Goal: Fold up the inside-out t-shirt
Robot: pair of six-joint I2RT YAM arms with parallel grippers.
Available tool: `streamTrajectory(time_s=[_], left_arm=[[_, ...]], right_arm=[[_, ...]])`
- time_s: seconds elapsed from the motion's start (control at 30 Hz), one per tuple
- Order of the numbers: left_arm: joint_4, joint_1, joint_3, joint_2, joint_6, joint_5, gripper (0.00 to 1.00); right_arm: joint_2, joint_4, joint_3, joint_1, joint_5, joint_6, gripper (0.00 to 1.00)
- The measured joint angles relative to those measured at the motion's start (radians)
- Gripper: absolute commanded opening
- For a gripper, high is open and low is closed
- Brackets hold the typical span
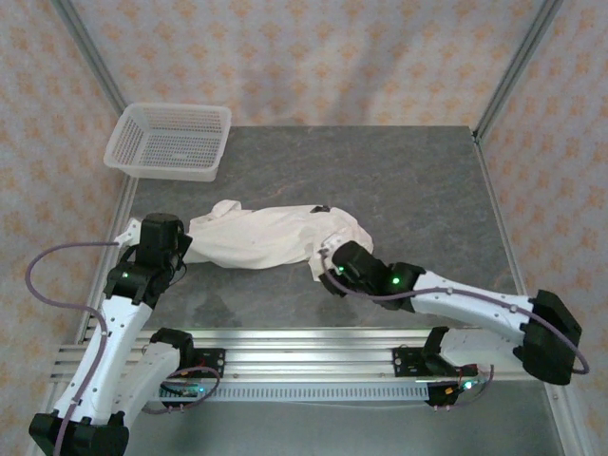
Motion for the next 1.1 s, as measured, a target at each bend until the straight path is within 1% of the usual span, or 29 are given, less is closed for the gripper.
streamTrajectory(time_s=[0.03,0.13,0.23,0.3,0.4,0.53,0.63,0.83,1.0,1.07,1.1], left_arm=[[0.000,0.000,0.000,0.000,0.000,0.000,0.00],[0.000,0.000,0.000,0.000,0.000,0.000,0.00],[0.000,0.000,0.000,0.000,0.009,-0.001,0.00],[0.001,0.000,0.000,0.000,0.017,-0.001,0.00],[0.002,0.000,0.000,0.000,0.021,-0.001,0.00],[0.016,0.000,-0.006,0.001,0.026,0.000,0.00],[0.022,0.000,-0.013,0.006,0.026,0.008,0.00],[0.040,0.000,-0.014,0.023,0.027,0.023,0.00],[0.050,0.000,-0.014,0.023,0.027,0.023,0.00],[0.051,0.000,-0.014,0.027,0.027,0.023,0.00],[0.053,0.000,-0.015,0.028,0.027,0.024,0.00]], right_arm=[[0.016,-0.001,0.013,0.004,0.000,-0.081,0.51],[0.039,0.000,0.031,0.003,-0.017,-0.323,0.60],[0.066,0.011,0.025,-0.003,-0.050,-0.557,0.61],[0.104,0.024,0.015,-0.021,-0.075,-0.685,0.61],[0.174,0.065,0.002,-0.056,-0.117,-0.812,0.61],[0.243,0.114,0.003,-0.094,-0.173,-0.896,0.60],[0.274,0.123,0.018,-0.107,-0.193,-0.928,0.60],[0.277,0.125,0.063,-0.113,-0.242,-0.950,0.61],[0.287,0.125,0.101,-0.133,-0.245,-0.969,0.60],[0.307,0.124,0.116,-0.146,-0.245,-0.976,0.59],[0.322,0.118,0.124,-0.154,-0.245,-0.981,0.56]])
